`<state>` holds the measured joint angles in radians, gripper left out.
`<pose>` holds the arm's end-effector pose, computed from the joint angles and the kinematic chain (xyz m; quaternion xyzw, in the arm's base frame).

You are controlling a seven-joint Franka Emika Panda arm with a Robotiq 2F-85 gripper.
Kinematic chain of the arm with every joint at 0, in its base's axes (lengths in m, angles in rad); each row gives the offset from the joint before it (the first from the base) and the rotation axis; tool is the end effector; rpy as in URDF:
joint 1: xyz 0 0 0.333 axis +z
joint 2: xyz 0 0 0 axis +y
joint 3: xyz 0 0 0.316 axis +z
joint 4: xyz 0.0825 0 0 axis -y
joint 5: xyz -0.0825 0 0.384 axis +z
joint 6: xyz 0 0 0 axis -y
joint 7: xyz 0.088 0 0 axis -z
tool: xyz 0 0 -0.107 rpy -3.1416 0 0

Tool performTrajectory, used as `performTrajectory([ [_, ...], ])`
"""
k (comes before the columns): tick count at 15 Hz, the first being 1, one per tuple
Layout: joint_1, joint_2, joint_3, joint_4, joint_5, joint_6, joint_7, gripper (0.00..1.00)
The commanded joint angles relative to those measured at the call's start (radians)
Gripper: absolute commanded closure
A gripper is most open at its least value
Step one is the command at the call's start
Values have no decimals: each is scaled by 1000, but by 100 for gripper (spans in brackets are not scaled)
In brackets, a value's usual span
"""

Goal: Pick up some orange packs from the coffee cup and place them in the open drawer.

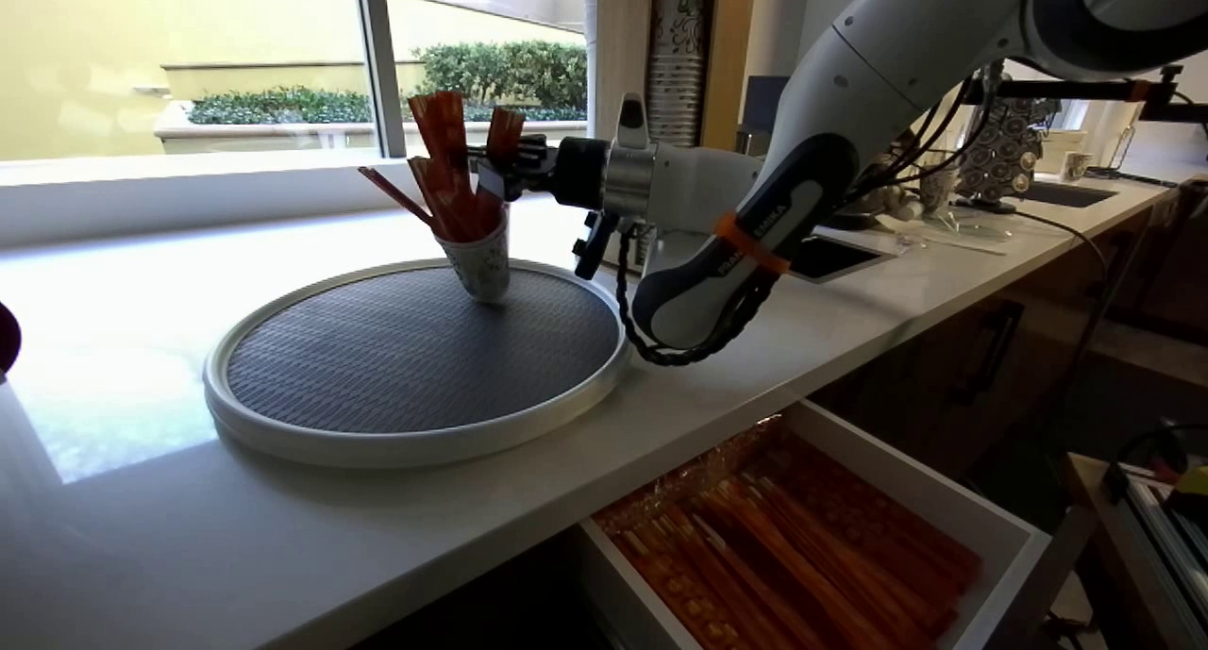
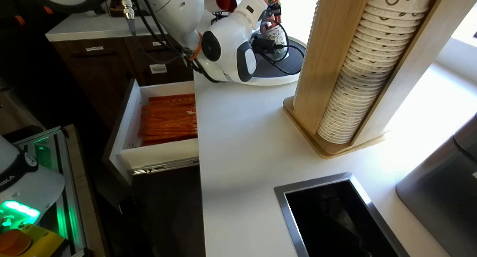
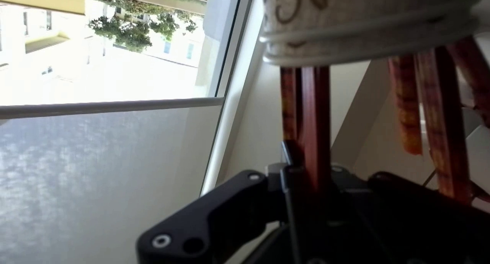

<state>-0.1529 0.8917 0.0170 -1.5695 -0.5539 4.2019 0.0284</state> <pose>0.6815 -0.0249 0.3137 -0.6398 -0.2099 -0.7392 0.0137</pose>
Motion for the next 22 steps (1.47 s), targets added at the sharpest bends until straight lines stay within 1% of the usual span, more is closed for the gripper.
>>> performTrajectory([
  [1,17,-46,-22,-35,39,35,34,98],
  [9,15,-119,-26,-87,126,31,56,98],
  [20,17,-196,-33,-252,267,53,36,98],
  [21,-6,-197,0,-241,267,36,25,98],
  [22,-11,-205,10,-240,273,33,22,98],
])
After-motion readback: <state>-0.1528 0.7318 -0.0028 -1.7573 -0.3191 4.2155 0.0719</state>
